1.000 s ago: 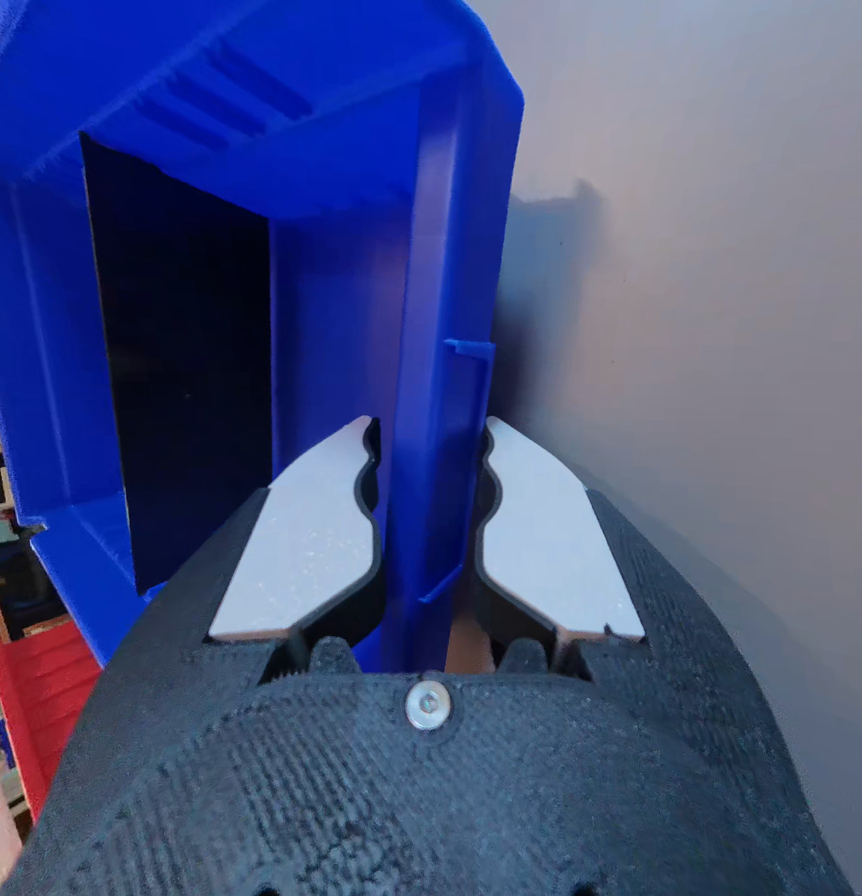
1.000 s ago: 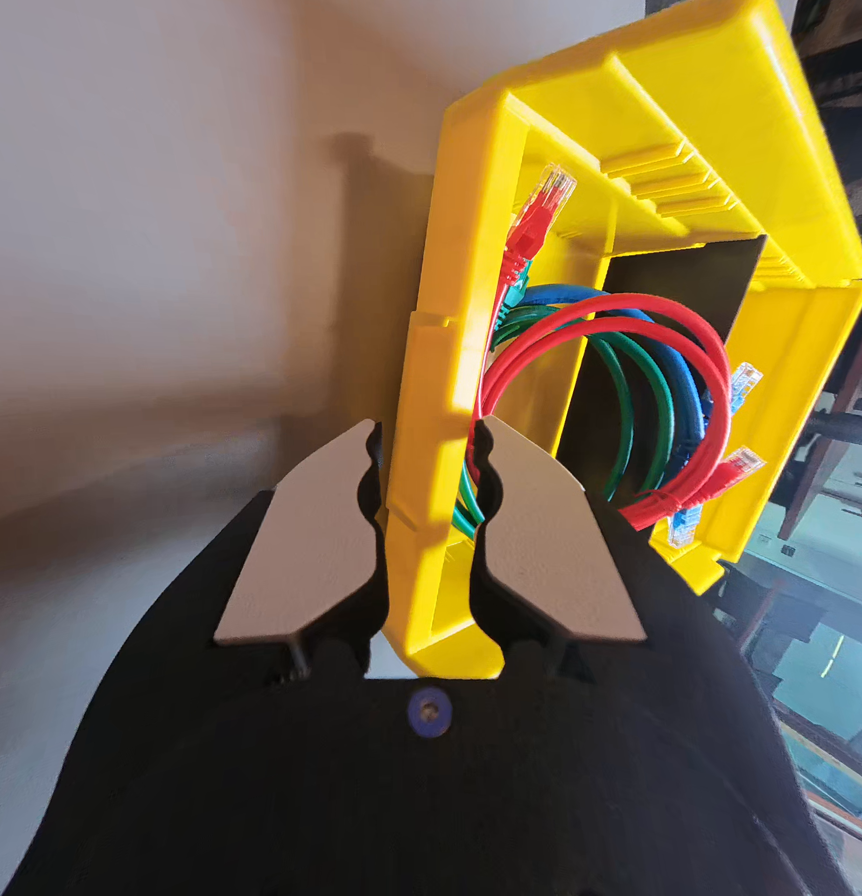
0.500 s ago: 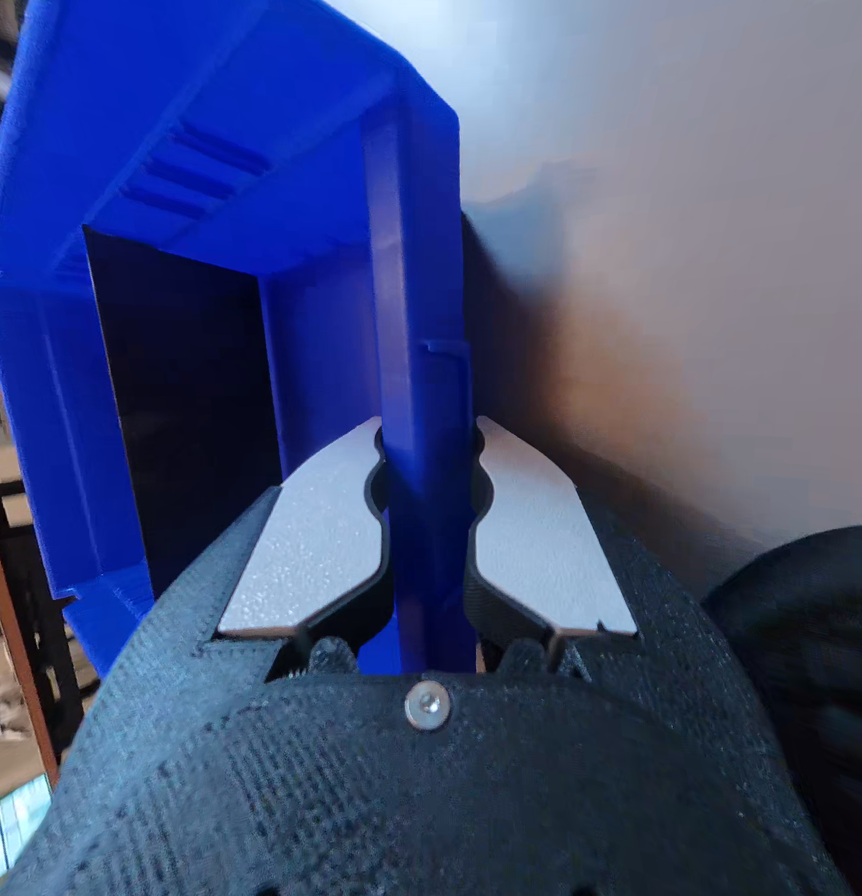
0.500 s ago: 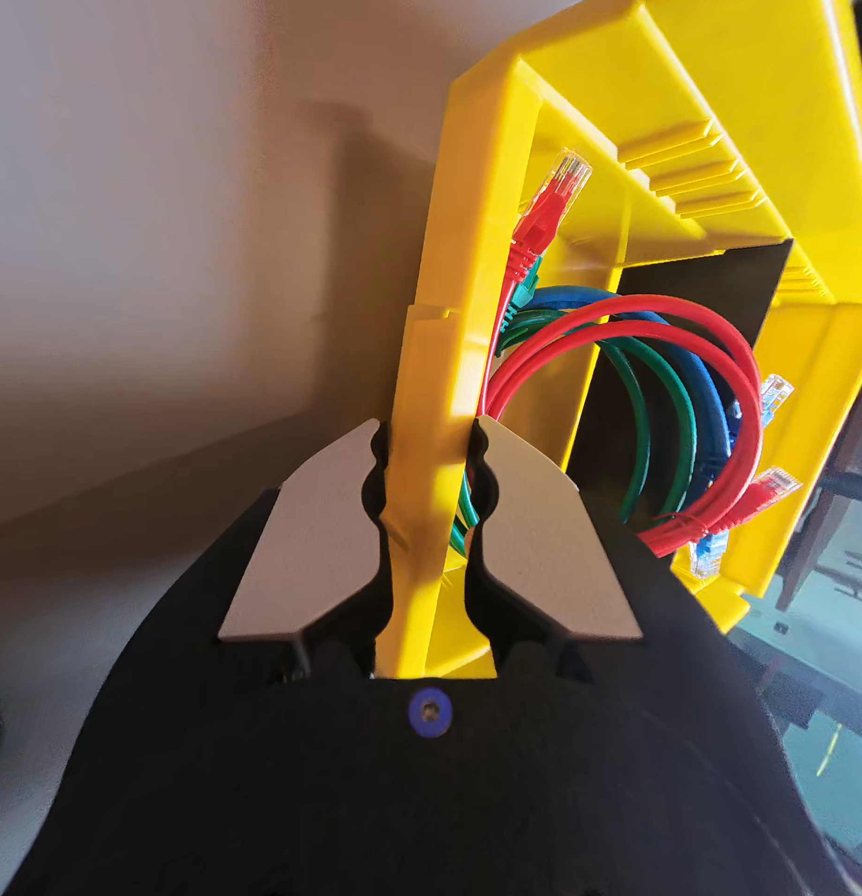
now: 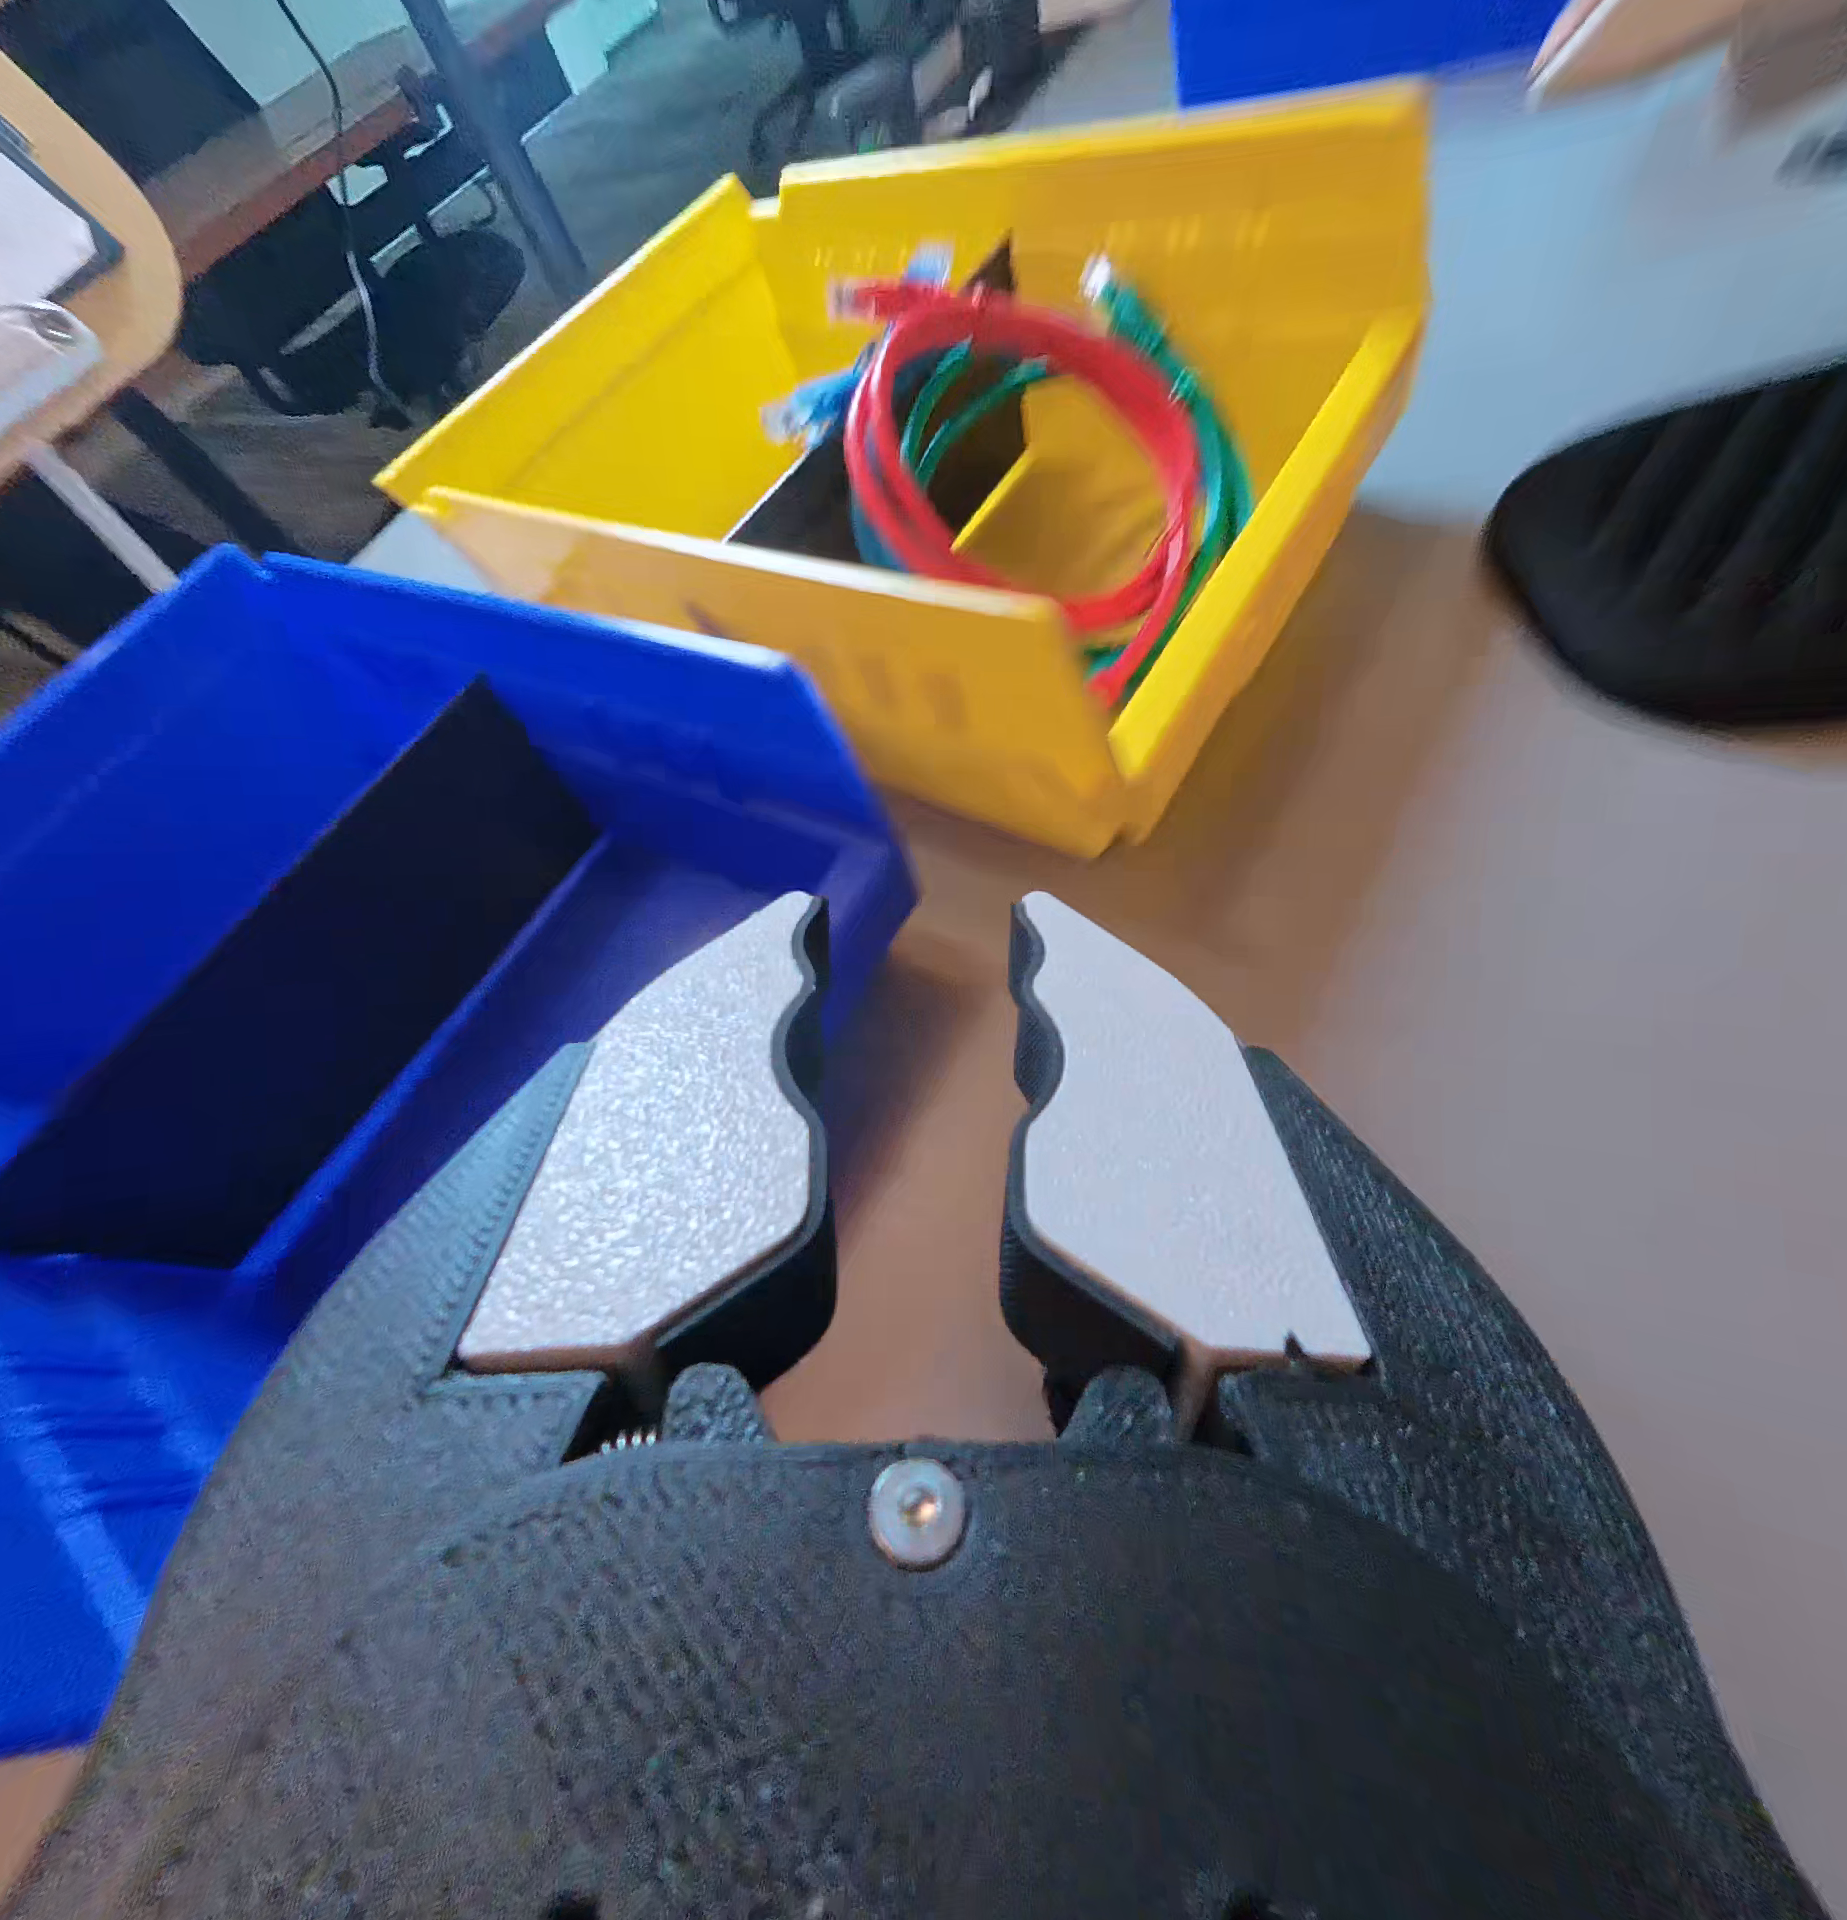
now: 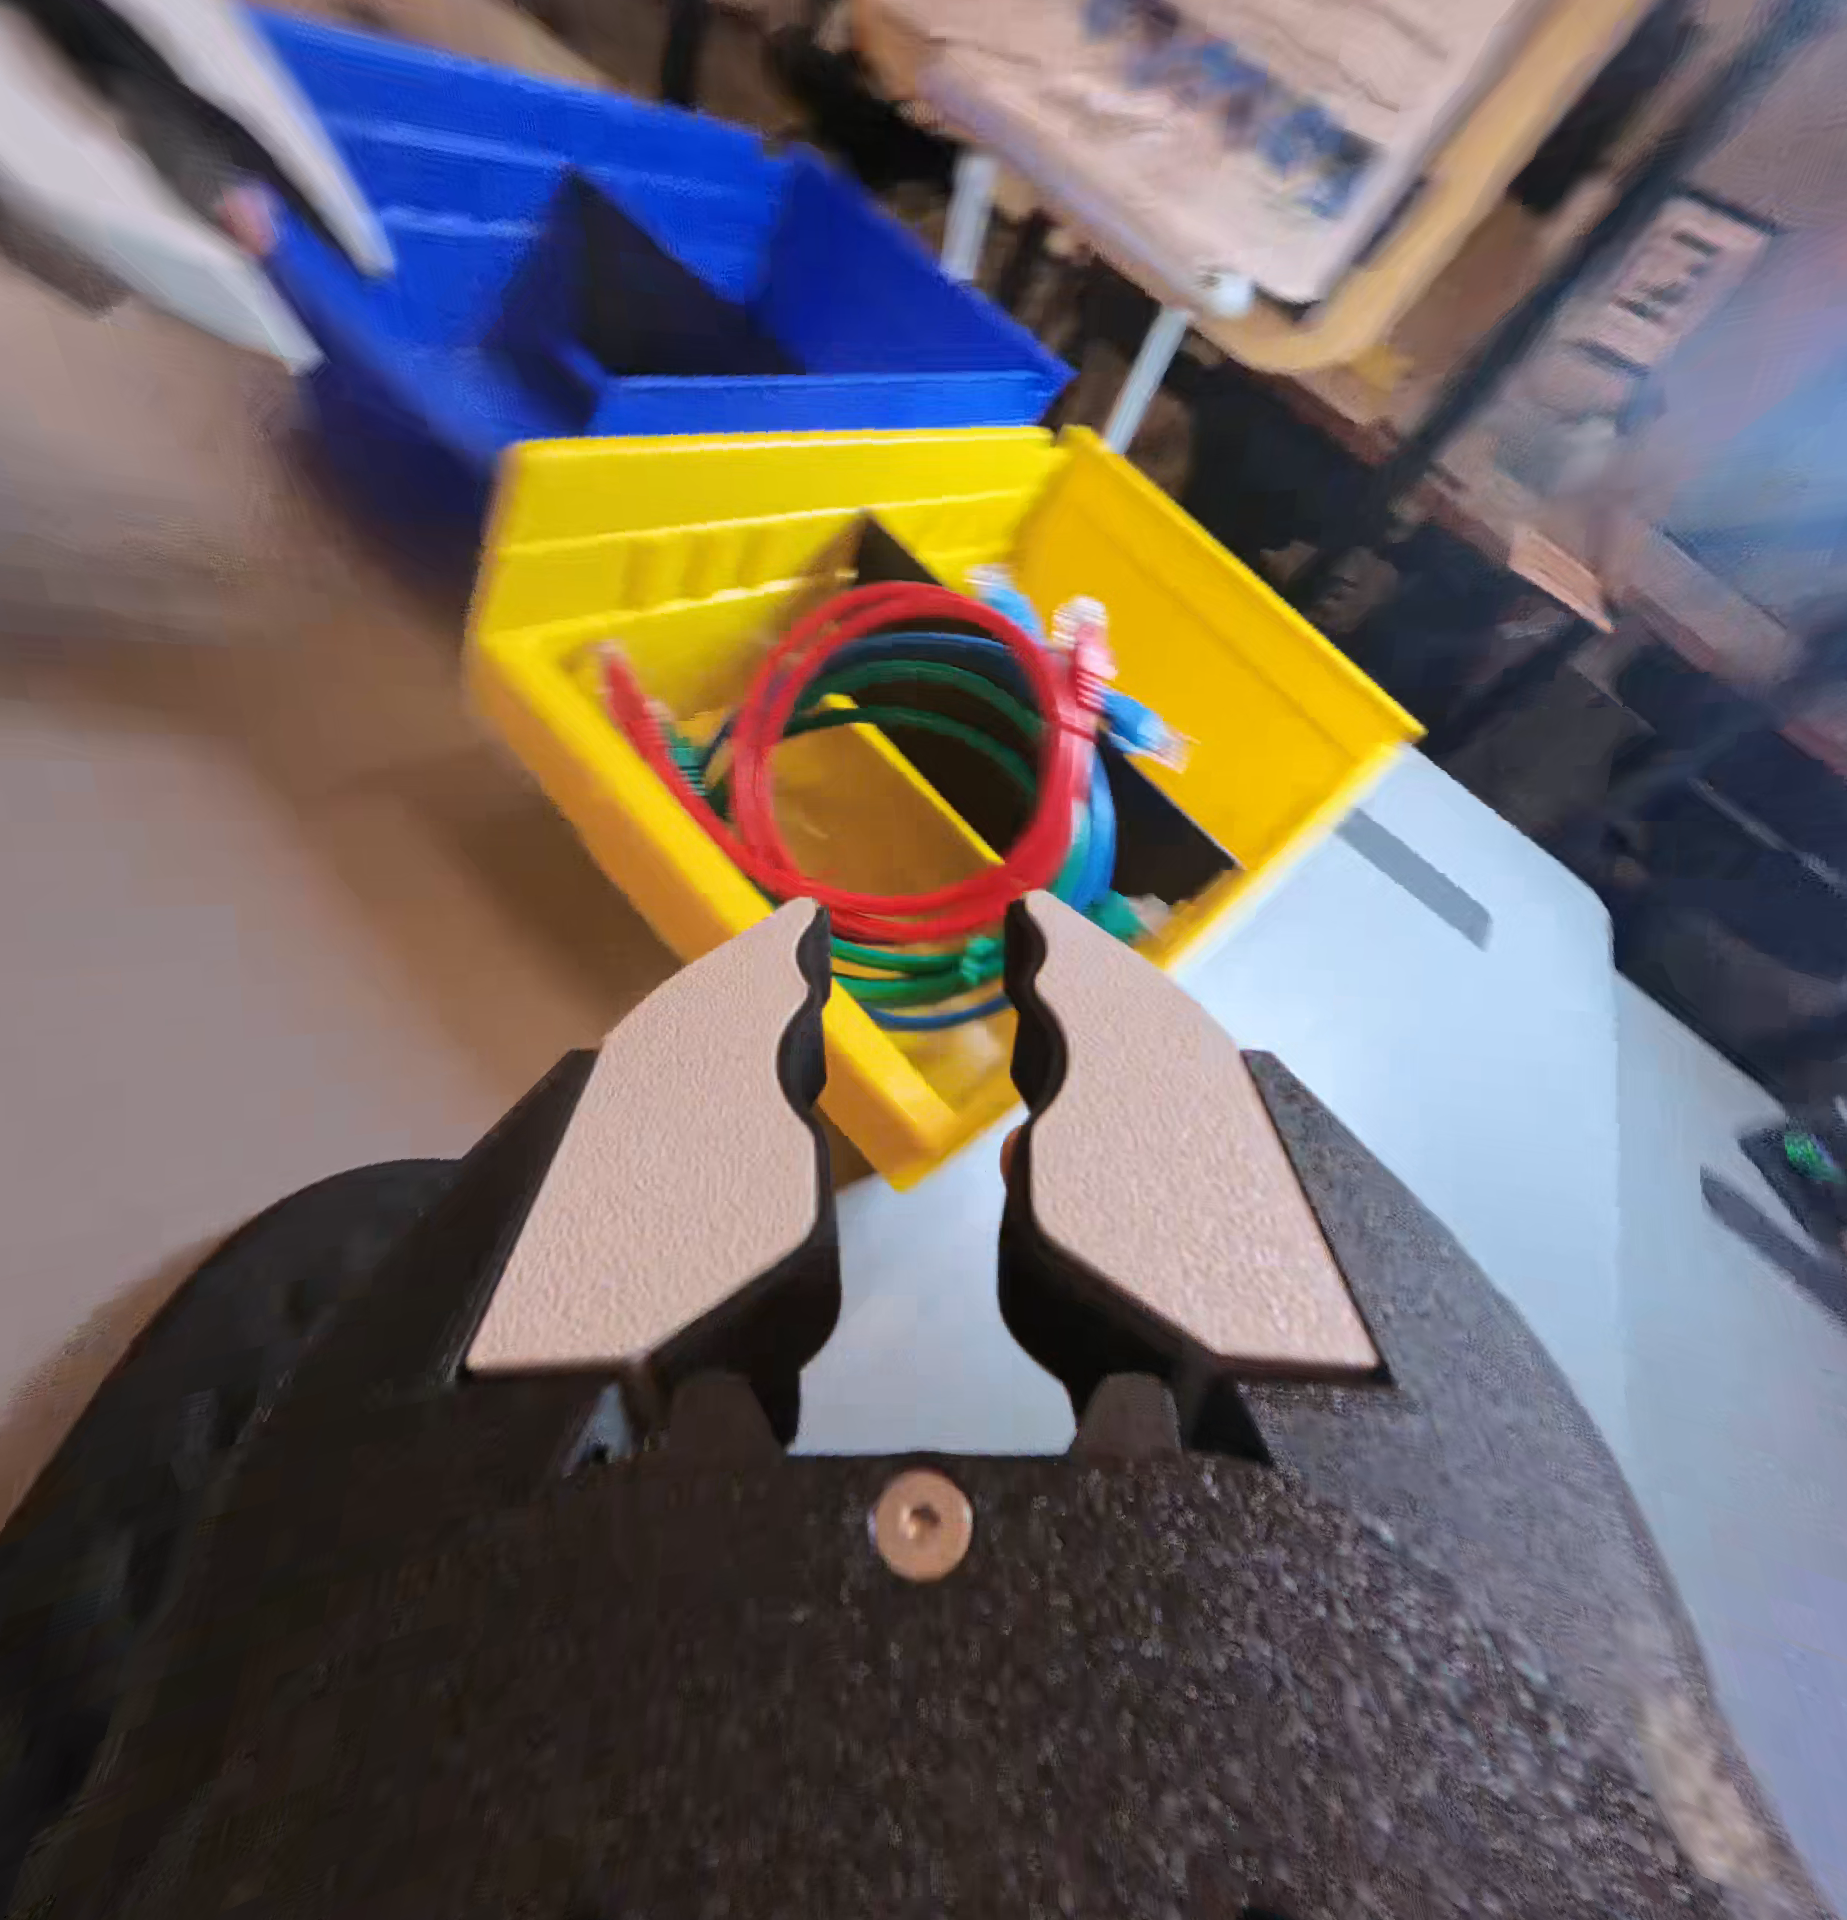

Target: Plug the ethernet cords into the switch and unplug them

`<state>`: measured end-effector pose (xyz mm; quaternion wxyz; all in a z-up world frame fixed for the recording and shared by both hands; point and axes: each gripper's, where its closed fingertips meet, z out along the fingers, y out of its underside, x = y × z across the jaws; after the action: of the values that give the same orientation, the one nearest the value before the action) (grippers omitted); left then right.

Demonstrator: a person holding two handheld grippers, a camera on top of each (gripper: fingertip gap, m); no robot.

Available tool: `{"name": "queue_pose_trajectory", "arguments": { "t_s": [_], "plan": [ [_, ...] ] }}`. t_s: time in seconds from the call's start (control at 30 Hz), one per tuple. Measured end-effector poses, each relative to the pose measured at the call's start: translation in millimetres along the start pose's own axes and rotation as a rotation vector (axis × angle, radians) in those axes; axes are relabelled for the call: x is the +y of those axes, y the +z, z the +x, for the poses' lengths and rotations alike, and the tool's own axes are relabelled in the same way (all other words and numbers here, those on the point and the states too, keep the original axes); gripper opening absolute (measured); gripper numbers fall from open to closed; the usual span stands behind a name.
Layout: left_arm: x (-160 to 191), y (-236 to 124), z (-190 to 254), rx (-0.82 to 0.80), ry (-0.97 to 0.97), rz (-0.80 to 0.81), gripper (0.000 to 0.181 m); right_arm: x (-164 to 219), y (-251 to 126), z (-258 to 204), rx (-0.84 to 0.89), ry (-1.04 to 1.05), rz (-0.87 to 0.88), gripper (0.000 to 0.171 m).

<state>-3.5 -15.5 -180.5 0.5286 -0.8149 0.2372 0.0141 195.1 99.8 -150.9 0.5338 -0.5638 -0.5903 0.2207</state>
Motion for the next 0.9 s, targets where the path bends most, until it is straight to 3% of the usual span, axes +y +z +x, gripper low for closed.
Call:
{"name": "queue_pose_trajectory", "arguments": {
  "t_s": [0.1,0.23,0.3,0.37,0.47,0.7,0.9],
  "plan": [
    [-16,14,21,0.033,-0.163,0.072,0.037,28,-8,30,0.07,0.222,0.016,0.04],
    [-17,59,23,0.01,-0.314,0.043,0.053,57,24,31,0.006,0.336,-0.057,0.056],
    [-21,81,25,0.021,-0.386,0.044,0.052,61,42,30,-0.042,0.402,-0.083,0.056],
    [-24,99,22,-0.021,-0.388,0.045,0.046,65,58,31,-0.049,0.403,-0.114,0.043],
    [-26,108,14,-0.126,-0.316,0.028,0.037,65,59,44,0.071,0.314,-0.122,0.022],
    [-52,57,56,-0.091,-0.14,0.073,0.028,27,-18,19,0.212,0.168,-0.032,0.016],
    [-83,-45,74,-0.182,-0.046,0.185,0.028,-53,-80,-26,0.246,0.082,0.128,0.016]
  ]
}}
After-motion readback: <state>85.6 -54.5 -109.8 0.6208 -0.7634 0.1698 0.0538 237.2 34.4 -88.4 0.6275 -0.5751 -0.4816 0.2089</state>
